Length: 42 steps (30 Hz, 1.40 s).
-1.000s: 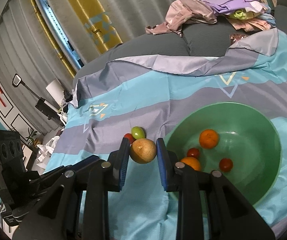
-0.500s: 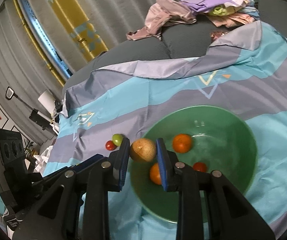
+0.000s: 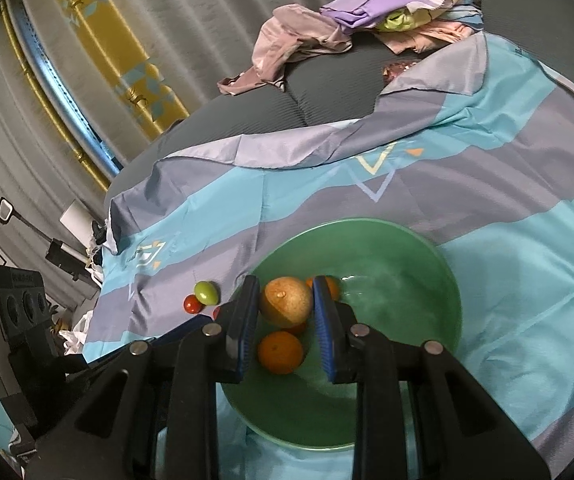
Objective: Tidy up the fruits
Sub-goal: 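Carry both held tan fruits over the green bowl, then open both tools to drop the tan fruits into the green bowl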
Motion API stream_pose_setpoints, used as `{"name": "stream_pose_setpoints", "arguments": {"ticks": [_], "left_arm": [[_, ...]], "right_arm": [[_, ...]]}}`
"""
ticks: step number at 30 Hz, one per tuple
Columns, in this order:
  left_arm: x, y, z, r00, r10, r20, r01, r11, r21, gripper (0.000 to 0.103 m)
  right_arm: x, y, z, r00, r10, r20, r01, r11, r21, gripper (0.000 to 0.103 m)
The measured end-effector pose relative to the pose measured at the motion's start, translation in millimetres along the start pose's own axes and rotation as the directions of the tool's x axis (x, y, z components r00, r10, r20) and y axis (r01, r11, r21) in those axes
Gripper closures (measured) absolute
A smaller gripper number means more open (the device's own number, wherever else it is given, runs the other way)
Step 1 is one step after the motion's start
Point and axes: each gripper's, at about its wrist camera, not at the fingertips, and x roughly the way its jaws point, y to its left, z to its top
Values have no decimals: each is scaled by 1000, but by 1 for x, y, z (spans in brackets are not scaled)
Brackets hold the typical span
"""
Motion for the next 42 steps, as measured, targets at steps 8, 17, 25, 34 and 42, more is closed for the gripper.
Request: {"name": "stream_pose_setpoints", "arguments": {"ticks": [8,17,25,34,42], "left_arm": [[14,-6,-1,999,-7,-34,7,1000,3,77],[25,-10,-1,998,-20,-58,21,1000,5,77],[30,-12,-2,997,-28,-69,29,999,12,77],[36,-14,-3,996,-34,-83,35,999,17,77],[26,-11,-2,997,-51,-63,52,999,16,77]], "right_arm": [[4,-10,2,1000,-20,-9,20,1000,24,75],[9,-20,2,999,-40,-28,41,998,45,75],[14,-27,2,997,-58,-44,60,997,58,75],[23,-34,1,994,-80,-71,85,994,69,75],[30,-34,0,989,-110,-96,116,991,63,73]]}}
